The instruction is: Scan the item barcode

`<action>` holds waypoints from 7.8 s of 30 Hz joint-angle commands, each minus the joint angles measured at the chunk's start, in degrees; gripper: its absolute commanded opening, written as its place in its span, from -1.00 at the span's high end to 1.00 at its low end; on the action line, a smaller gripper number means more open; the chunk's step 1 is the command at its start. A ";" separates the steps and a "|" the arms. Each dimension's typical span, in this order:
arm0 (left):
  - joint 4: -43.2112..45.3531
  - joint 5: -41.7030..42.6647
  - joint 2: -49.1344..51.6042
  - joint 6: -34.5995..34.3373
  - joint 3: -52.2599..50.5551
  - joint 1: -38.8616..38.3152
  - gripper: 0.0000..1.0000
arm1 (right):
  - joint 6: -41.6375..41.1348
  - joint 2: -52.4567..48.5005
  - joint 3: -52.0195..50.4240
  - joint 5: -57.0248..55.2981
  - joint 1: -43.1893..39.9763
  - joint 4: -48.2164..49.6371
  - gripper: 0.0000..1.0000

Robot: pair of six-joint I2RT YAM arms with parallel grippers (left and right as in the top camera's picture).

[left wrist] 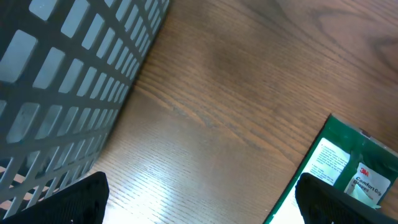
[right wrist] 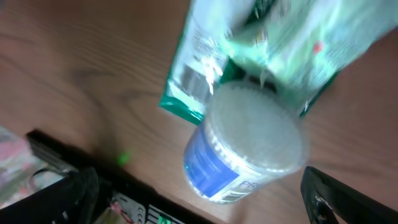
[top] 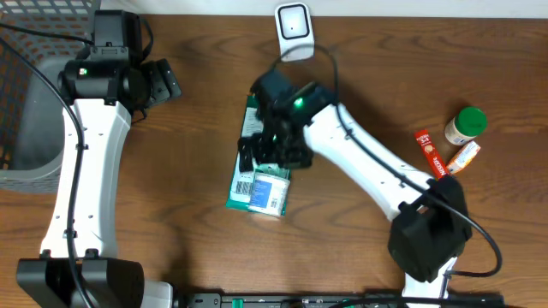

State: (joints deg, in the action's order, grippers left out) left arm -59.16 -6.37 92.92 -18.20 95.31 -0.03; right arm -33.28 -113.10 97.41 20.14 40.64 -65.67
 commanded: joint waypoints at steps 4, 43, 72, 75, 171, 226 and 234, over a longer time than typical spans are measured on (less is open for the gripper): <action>-0.15 -0.55 0.46 -0.11 -0.39 0.28 -0.92 | -9.92 -0.09 -4.22 -6.99 1.40 0.57 -0.99; -0.15 -0.55 0.46 -0.11 -0.39 0.28 -0.92 | -23.10 -0.09 -14.95 -5.31 3.02 16.31 -0.99; -0.15 -0.55 0.46 -0.11 -0.39 0.28 -0.92 | -7.74 13.73 -15.65 -21.22 0.15 11.45 -0.45; -0.15 -0.55 0.46 -0.11 -0.39 0.28 -0.92 | -7.61 15.32 -15.65 -26.03 -0.13 8.39 -0.40; -0.15 -0.55 0.46 -0.11 -0.39 0.28 -0.93 | 38.45 -14.67 20.98 -17.09 -17.66 -25.86 -0.99; -0.15 -0.55 0.46 -0.11 -0.39 0.28 -0.92 | 32.28 9.16 -11.45 -24.57 -13.25 0.74 -0.99; -0.15 -0.55 0.46 -0.11 -0.39 0.28 -0.92 | 33.00 7.50 -12.66 -24.55 -13.33 3.26 -0.99</action>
State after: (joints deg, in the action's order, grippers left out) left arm -59.16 -6.37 92.92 -18.20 95.31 -0.03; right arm -1.67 -105.34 85.19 -3.86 27.81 -63.13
